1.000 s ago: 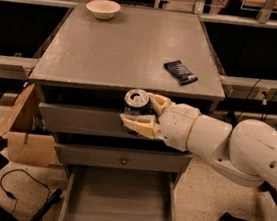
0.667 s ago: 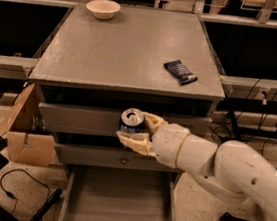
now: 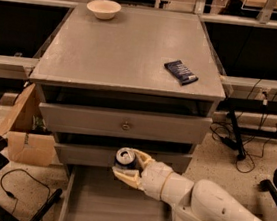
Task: Place pepsi can into bottom drawer
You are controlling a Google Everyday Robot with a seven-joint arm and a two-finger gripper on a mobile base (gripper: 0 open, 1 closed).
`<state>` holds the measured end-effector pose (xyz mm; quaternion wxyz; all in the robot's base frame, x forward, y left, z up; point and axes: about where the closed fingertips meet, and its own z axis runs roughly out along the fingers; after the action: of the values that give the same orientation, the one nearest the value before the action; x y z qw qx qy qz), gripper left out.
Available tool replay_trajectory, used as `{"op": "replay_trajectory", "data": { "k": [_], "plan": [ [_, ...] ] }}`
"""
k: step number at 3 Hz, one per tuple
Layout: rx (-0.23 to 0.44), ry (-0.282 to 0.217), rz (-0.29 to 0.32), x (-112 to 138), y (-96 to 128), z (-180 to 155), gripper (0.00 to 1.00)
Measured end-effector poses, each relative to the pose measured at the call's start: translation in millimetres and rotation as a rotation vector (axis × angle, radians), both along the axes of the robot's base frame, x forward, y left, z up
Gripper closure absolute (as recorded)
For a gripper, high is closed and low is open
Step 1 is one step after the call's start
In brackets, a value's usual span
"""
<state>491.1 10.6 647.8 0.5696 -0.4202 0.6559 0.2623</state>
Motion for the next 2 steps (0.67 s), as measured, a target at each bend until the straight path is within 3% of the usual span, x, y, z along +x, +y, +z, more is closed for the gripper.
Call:
{"op": "replay_trajectory", "data": {
  "k": [1, 2],
  "plan": [
    [0.016, 0.038, 0.008, 9, -1, -73, 1.00],
    [0.045, 0.184, 0.000, 16, -5, -112, 1.00]
  ]
}}
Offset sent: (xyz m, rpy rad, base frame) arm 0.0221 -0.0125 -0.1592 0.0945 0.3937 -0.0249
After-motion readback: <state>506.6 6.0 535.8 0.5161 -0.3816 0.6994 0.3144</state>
